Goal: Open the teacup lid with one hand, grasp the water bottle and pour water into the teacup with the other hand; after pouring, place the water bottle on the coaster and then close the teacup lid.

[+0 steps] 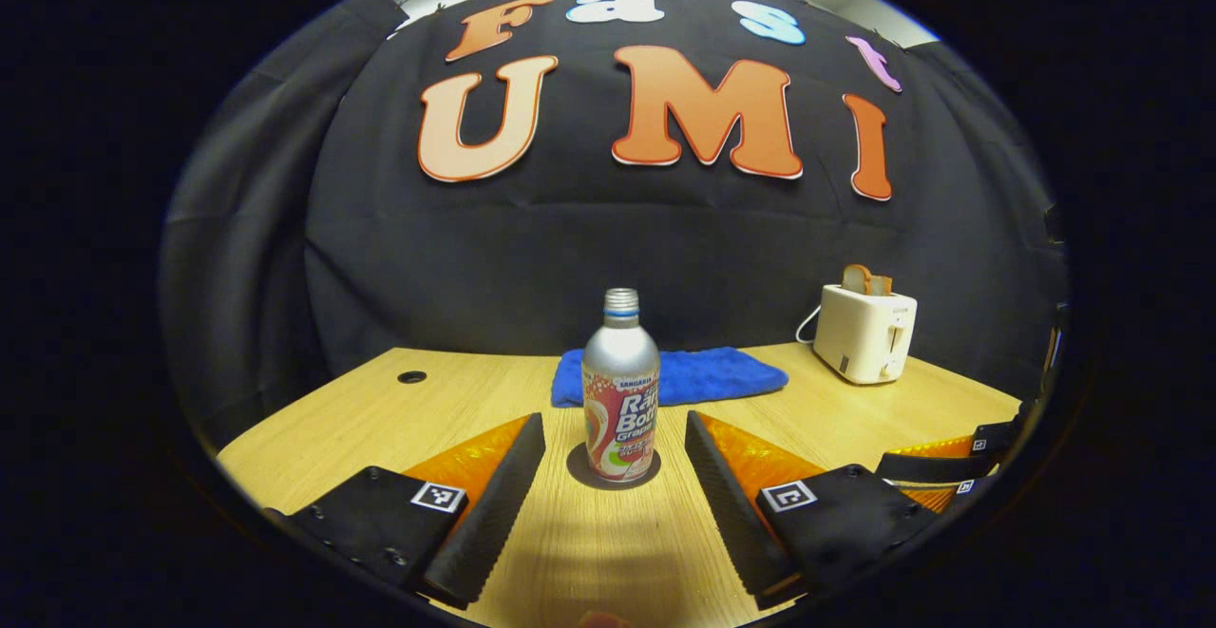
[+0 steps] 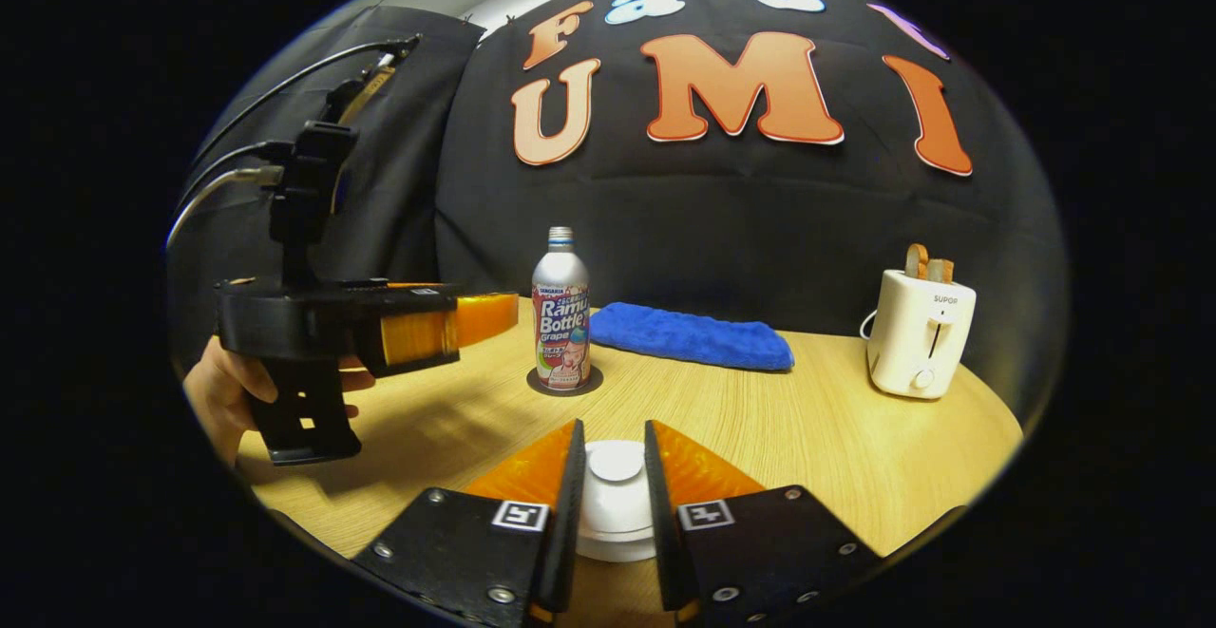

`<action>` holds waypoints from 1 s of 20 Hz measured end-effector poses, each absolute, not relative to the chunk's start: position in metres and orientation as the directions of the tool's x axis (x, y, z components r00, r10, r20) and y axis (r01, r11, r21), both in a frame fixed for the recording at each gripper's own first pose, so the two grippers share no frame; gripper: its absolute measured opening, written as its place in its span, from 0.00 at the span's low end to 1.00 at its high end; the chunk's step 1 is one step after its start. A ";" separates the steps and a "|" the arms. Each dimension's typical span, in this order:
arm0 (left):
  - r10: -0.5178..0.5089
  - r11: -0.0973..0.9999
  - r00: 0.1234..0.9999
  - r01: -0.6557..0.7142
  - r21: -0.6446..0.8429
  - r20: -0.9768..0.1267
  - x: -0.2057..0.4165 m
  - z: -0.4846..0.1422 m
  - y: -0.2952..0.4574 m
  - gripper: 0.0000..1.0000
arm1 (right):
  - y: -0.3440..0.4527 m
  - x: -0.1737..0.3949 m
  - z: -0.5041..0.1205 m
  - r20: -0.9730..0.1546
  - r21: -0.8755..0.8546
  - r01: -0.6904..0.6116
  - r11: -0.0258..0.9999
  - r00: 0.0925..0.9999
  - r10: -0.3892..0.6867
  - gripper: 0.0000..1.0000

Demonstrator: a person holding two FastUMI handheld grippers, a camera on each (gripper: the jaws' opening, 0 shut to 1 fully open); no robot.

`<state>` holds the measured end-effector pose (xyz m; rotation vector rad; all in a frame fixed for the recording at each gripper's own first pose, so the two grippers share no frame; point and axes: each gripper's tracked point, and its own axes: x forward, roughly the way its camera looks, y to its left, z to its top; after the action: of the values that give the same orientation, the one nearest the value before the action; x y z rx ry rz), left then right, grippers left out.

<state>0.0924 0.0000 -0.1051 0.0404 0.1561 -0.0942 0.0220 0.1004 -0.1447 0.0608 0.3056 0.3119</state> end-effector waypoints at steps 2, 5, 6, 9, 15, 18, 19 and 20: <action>-0.081 0.996 0.990 0.085 0.031 -0.112 0.086 -0.086 0.000 0.97 | 0.089 0.025 -0.130 -0.250 0.071 -0.269 0.960 0.927 0.279 0.53; -0.061 0.997 0.997 0.063 0.047 -0.055 0.072 -0.061 0.003 0.97 | 0.069 0.030 -0.104 -0.195 0.057 -0.224 0.973 0.953 0.231 0.73; -0.057 0.997 0.998 0.059 0.047 -0.038 0.067 -0.055 0.002 0.97 | 0.060 0.030 -0.093 -0.174 0.054 -0.207 0.977 0.961 0.214 0.76; -0.050 0.998 0.999 0.050 0.042 -0.003 0.053 -0.040 0.000 0.93 | 0.038 0.029 -0.067 -0.114 0.036 -0.160 0.986 0.980 0.163 0.84; -0.037 0.997 0.998 0.033 0.066 0.059 0.034 -0.018 -0.004 0.97 | -0.002 0.021 -0.024 -0.020 0.044 -0.062 0.997 0.998 0.063 0.87; -0.025 0.998 0.995 0.019 0.063 0.093 0.026 -0.008 -0.005 0.97 | -0.011 0.019 -0.016 -0.001 0.042 -0.036 0.998 0.999 0.036 0.87; -0.020 0.998 0.995 0.013 0.065 0.103 0.024 -0.007 -0.004 0.97 | -0.013 0.018 -0.016 0.000 0.039 -0.031 0.999 1.000 0.031 0.87; -0.014 0.998 0.994 0.007 0.065 0.110 0.022 -0.005 -0.004 0.94 | -0.013 0.018 -0.015 0.002 0.036 -0.028 0.999 1.000 0.028 0.87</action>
<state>0.0222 -0.0039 -0.0046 0.0643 -0.1106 -0.0103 0.0178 -0.0134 -0.0150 0.0356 -0.0019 0.0276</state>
